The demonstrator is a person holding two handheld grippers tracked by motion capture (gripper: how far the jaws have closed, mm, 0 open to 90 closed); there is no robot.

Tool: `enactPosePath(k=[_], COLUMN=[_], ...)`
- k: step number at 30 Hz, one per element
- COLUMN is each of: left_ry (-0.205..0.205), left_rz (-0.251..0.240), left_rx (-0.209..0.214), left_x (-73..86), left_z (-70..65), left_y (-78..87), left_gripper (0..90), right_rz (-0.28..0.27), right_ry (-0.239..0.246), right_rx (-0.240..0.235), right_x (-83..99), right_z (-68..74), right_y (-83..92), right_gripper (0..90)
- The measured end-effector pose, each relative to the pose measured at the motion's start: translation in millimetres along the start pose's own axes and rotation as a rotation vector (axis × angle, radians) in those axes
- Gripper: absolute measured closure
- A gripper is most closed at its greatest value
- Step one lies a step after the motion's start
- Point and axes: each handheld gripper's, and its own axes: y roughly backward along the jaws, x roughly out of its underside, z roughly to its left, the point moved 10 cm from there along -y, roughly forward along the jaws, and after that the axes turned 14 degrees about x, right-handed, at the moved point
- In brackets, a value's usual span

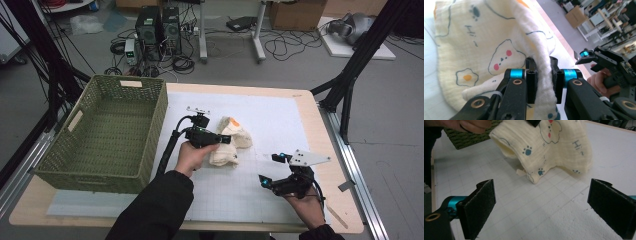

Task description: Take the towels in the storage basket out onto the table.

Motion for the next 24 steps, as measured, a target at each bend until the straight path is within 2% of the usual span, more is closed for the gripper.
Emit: enactPosePath(k=[2, 6, 7, 9, 11, 13, 18, 24], left_ry=[-0.003, -0.006, -0.004, -0.017, -0.015, -0.041, -0.082, -0.078], left_rz=[0.012, 0.007, 0.004, 0.008, 0.008, 0.002, -0.033, -0.071], left_rx=[-0.025, -0.033, -0.033, -0.064, -0.069, -0.073, -0.068, -0.067], left_x=[5.4, 13.7, 15.2, 18.0, 19.0, 16.6, 9.6, 10.1], left_z=[5.8, 12.2, 13.3, 17.1, 17.9, 16.2, 7.8, 9.5], left_y=[-3.4, -7.9, -8.9, -8.4, -6.8, -2.7, 9.2, 27.7], left_gripper=[76.7, 71.4, 68.6, 61.8, 51.2, 44.2, 37.9, 36.2], right_rz=[0.006, 0.008, 0.009, 0.014, 0.014, 0.014, 0.022, 0.041], right_ry=[-0.001, 0.005, 0.005, 0.000, -0.001, -0.002, 0.001, 0.004], right_rx=[-0.001, 0.001, 0.002, 0.000, -0.001, 0.000, 0.001, 0.000], right_x=[0.8, 1.5, 1.8, 2.3, 2.3, 2.5, 4.6, 6.8], right_z=[0.6, 1.0, 0.5, 0.0, 0.3, 0.8, 0.4, 2.2], right_y=[-1.3, -2.7, -3.0, -3.1, -2.6, -2.2, -3.6, -6.4], right_gripper=[7.1, 7.0, 7.1, 7.1, 7.1, 7.0, 7.0, 7.1])
